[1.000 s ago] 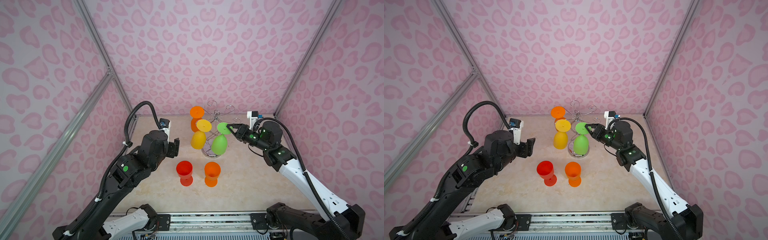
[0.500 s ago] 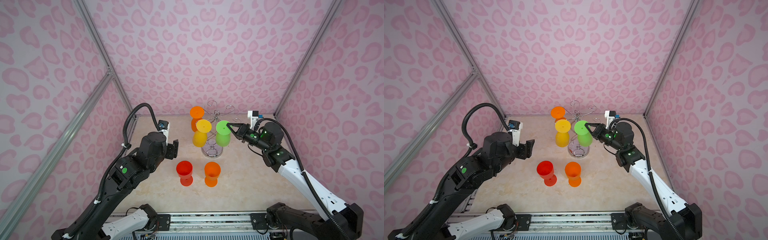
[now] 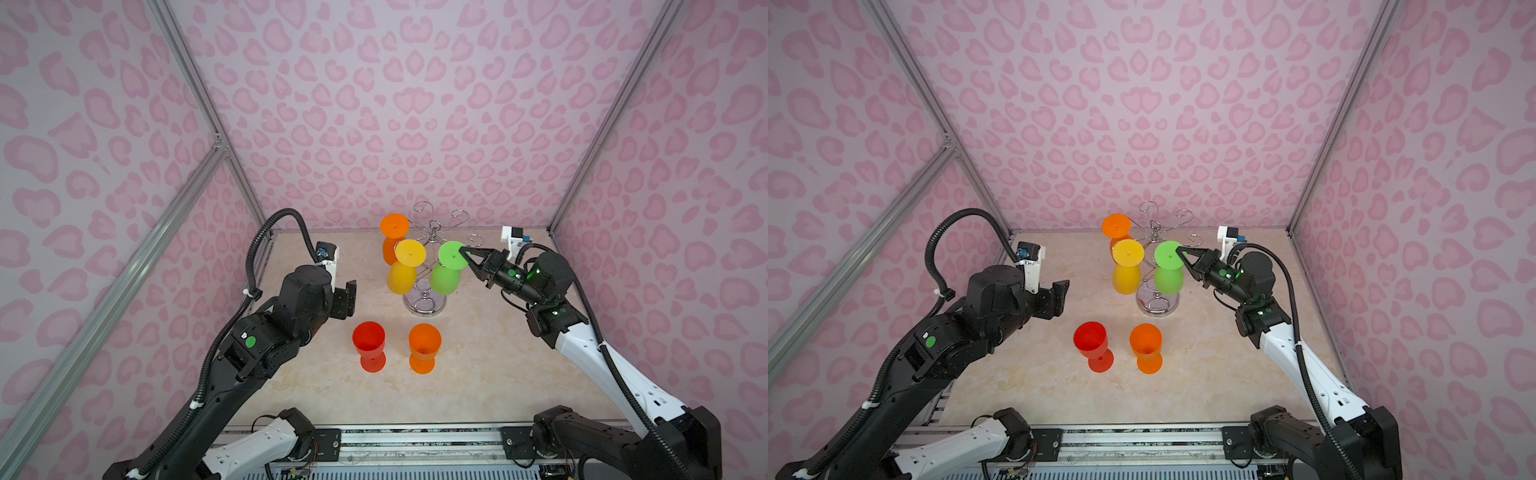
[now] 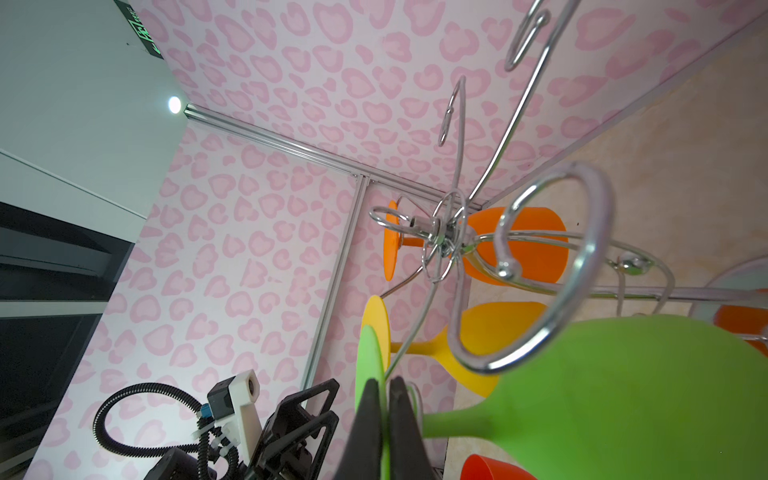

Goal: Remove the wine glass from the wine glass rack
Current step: 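Close the right gripper on the green glass foot on the rack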

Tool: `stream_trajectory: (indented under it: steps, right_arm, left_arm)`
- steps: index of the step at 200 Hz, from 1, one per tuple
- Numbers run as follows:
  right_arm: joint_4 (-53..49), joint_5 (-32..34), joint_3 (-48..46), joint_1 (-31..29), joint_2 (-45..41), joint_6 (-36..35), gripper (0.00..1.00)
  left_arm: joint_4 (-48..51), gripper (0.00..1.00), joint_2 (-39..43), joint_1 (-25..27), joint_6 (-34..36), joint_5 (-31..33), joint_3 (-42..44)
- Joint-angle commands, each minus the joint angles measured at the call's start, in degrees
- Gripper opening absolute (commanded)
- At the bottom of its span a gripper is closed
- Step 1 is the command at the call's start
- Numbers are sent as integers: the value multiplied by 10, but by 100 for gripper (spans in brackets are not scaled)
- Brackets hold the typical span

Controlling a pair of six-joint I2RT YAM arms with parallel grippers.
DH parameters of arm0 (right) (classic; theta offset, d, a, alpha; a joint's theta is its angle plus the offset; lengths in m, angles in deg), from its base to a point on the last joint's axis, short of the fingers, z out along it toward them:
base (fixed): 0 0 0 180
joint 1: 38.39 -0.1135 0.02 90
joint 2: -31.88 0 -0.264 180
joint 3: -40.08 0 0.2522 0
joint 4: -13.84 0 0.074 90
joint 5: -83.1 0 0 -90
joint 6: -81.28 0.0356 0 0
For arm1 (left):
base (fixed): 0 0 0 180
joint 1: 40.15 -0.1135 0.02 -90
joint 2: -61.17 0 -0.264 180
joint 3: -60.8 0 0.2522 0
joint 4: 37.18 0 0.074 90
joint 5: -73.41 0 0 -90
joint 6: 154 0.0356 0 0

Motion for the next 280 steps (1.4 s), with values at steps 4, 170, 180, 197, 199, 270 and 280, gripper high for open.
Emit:
stream_trajectory:
  steps: [4, 170, 180, 197, 199, 270, 280]
  right_arm:
    - [41, -11, -2, 5, -6, 19, 0]
    - [17, -37, 23, -42, -2, 10, 0]
    - [16, -35, 26, -45, 1, 9, 0]
    - [16, -31, 31, -49, 8, 8, 0]
    - [16, -31, 32, -50, 9, 8, 0]
    - [-63, 2, 85, -68, 42, -23, 0]
    - [-68, 6, 88, -69, 46, -22, 0]
  left_arm:
    - [-18, 76, -2, -3, -2, -7, 3]
    - [-24, 76, -3, -11, 1, -21, 6]
    - [-24, 76, -3, -11, 1, -22, 5]
    - [-24, 76, -2, -11, 2, -23, 4]
    - [-24, 76, -2, -11, 3, -23, 4]
    - [-22, 76, 1, -13, 4, -22, 7]
    - [-22, 76, 3, -13, 4, -22, 8]
